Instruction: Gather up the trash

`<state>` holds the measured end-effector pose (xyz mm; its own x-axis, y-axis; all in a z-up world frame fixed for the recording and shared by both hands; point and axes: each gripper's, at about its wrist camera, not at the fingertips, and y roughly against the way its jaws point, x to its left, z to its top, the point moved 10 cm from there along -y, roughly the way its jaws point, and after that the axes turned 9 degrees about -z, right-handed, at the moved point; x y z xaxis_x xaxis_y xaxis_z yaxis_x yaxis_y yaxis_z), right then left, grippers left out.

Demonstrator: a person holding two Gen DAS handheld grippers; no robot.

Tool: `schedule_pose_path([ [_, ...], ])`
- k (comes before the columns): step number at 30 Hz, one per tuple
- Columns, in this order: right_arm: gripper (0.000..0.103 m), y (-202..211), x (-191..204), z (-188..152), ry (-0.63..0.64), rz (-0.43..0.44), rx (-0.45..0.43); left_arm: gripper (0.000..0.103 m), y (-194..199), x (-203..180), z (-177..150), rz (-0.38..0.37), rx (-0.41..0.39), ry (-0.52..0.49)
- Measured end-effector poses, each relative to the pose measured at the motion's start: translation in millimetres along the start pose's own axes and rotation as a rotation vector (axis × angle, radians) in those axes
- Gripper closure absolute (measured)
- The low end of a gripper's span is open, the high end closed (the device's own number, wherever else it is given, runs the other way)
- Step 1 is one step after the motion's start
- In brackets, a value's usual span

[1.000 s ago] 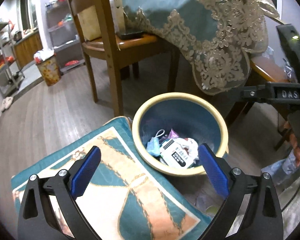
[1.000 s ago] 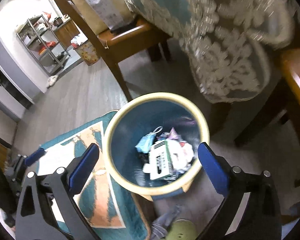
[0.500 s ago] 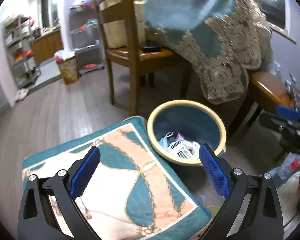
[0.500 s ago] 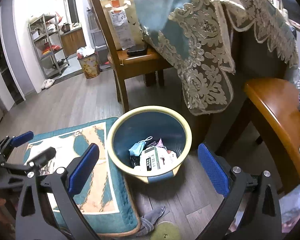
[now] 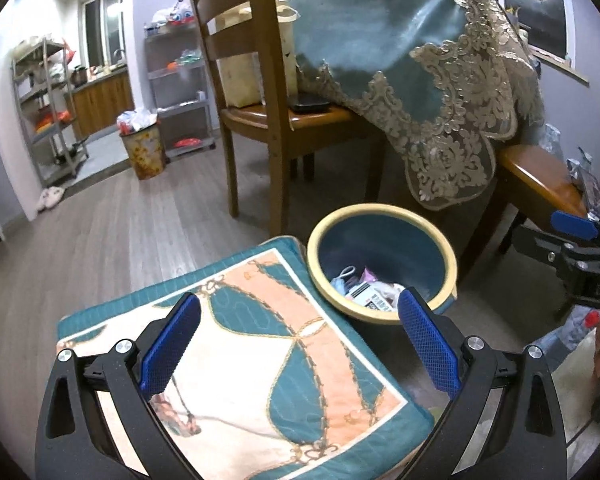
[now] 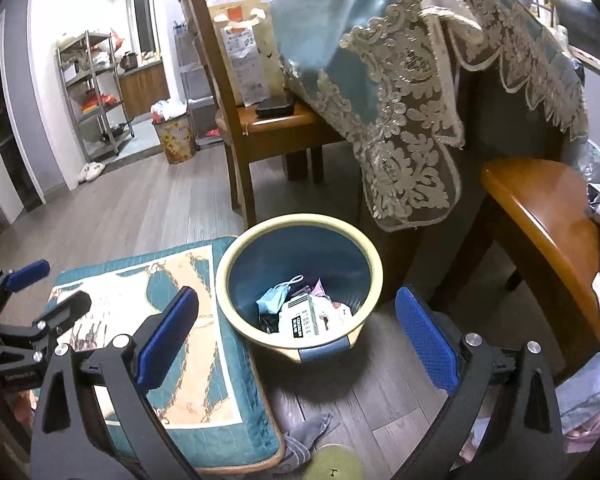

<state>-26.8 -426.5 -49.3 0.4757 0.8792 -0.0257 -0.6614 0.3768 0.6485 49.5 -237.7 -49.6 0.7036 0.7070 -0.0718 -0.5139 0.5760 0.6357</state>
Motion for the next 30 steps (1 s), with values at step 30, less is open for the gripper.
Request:
schedule_pose_path([
  [30, 0.006, -4.6, 1.4, -7.7, 0.0, -0.001, 0.017, 0.005, -5.4, 3.8, -1.1, -0.007, 0.013, 0.017],
])
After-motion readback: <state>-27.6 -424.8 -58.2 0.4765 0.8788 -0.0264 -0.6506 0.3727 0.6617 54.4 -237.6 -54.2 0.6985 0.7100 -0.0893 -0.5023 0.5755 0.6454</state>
